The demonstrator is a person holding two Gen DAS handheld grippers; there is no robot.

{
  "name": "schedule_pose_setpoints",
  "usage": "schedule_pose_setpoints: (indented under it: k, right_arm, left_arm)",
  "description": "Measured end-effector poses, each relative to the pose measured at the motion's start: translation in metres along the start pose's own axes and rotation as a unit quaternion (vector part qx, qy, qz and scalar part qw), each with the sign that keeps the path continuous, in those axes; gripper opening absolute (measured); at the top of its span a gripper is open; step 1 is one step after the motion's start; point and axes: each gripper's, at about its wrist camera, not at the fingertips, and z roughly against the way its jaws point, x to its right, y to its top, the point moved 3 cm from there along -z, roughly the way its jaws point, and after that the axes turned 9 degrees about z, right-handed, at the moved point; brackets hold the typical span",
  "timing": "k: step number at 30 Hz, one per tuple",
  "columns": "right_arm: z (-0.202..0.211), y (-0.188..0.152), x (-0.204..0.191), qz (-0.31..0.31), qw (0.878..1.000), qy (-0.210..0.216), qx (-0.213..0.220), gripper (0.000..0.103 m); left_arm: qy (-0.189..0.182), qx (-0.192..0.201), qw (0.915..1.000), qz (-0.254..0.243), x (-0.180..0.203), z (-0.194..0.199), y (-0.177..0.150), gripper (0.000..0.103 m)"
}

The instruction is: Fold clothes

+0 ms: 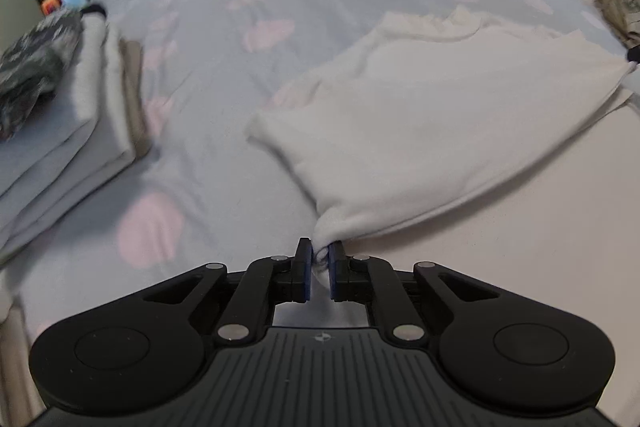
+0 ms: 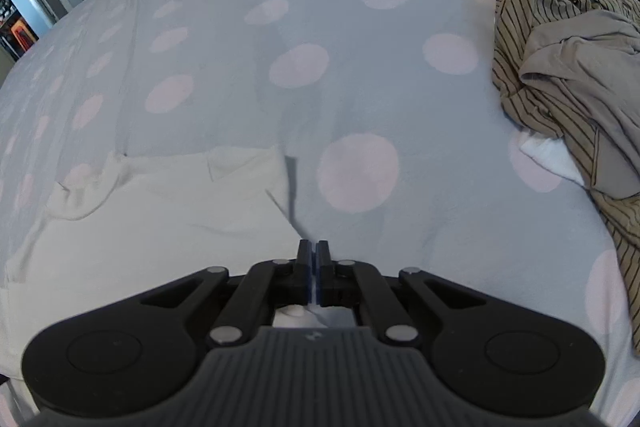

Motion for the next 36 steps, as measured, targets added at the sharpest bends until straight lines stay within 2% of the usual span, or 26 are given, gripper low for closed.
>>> schedule_pose_setpoints:
  k: [5,8,11,16,17,21,23,28,36]
  right_arm:
    - [-0.021,-0.014,0.000,0.004,0.999,0.004,-0.032,0.002]
    - [-0.023,-0.017,0.001,0.013,0.999,0.008,-0.038,0.002]
    - [-0.020,-0.017,0.007,0.005,0.999,0.019,-0.039,0.009]
    - [-0.009,-0.025,0.009,0.008,0.998,0.040,-0.042,0.010]
    - [-0.006,-0.027,0.008,0.011,0.998,0.044,-0.043,0.011]
    - [0.007,-0.041,0.003,0.030,0.996,0.064,-0.046,0.031]
    - [0.015,-0.048,-0.002,0.048,0.995,0.075,-0.047,0.032]
    - [0.036,-0.074,-0.015,0.123,0.987,0.089,-0.059,0.039]
    - [0.046,-0.129,0.005,0.159,0.980,0.080,-0.088,0.040]
  left_arm:
    - [0.014,-0.021,0.9997,0.000,-0.002,-0.012,-0.006,0.006]
    - [0.010,-0.029,0.9995,0.008,-0.005,-0.012,-0.005,0.008]
    - [0.001,-0.039,0.9985,0.038,-0.013,-0.007,-0.003,0.017]
    - [0.006,-0.039,0.9973,0.062,-0.017,0.008,-0.005,0.020]
    - [0.002,-0.037,0.9971,0.066,-0.017,0.012,-0.006,0.024]
    - [-0.020,-0.028,0.9964,0.077,-0.011,0.030,-0.011,0.036]
    - [-0.026,-0.023,0.9967,0.074,-0.005,0.039,-0.015,0.042]
    - [-0.023,-0.026,0.9967,0.074,0.008,0.055,-0.033,0.043]
    - [-0.010,-0.049,0.9958,0.077,0.023,0.059,-0.073,0.043]
